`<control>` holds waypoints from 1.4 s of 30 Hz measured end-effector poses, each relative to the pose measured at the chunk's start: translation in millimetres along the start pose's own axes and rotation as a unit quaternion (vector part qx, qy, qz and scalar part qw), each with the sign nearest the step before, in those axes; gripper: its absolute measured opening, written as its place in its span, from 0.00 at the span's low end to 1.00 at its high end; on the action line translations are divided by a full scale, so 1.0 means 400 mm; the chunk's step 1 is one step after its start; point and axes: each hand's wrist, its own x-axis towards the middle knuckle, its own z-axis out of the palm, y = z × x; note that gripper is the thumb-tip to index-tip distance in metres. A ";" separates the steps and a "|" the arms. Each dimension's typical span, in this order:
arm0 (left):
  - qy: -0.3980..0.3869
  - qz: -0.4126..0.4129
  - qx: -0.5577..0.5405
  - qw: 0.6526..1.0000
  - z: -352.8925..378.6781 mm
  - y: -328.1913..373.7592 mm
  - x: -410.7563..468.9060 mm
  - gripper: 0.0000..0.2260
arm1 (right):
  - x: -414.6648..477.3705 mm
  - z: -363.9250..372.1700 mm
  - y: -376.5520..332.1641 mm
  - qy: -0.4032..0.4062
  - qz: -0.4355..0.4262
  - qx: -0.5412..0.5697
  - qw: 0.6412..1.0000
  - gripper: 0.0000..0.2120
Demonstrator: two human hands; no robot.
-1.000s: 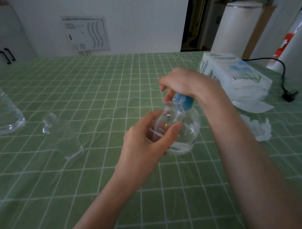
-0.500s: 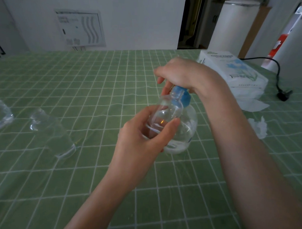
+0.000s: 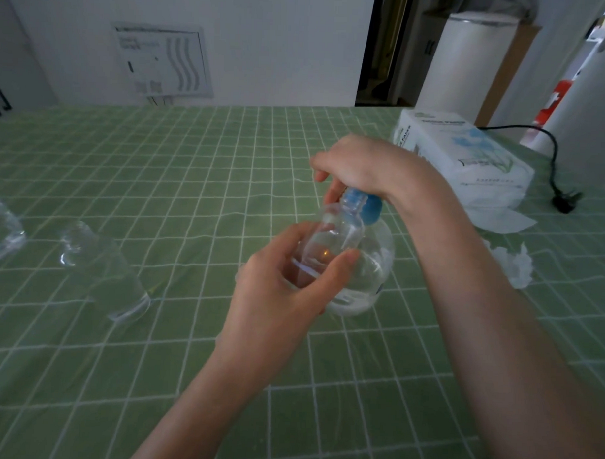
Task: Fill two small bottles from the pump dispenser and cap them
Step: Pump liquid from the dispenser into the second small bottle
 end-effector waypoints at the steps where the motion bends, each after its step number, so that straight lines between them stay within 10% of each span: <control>1: 0.000 0.001 0.001 1.000 0.000 0.001 0.000 0.10 | 0.000 -0.004 -0.001 0.002 -0.001 0.000 1.000 0.18; 42: 0.011 0.000 0.024 1.000 0.000 -0.001 0.001 0.13 | 0.006 0.008 0.010 -0.006 0.009 0.025 1.000 0.18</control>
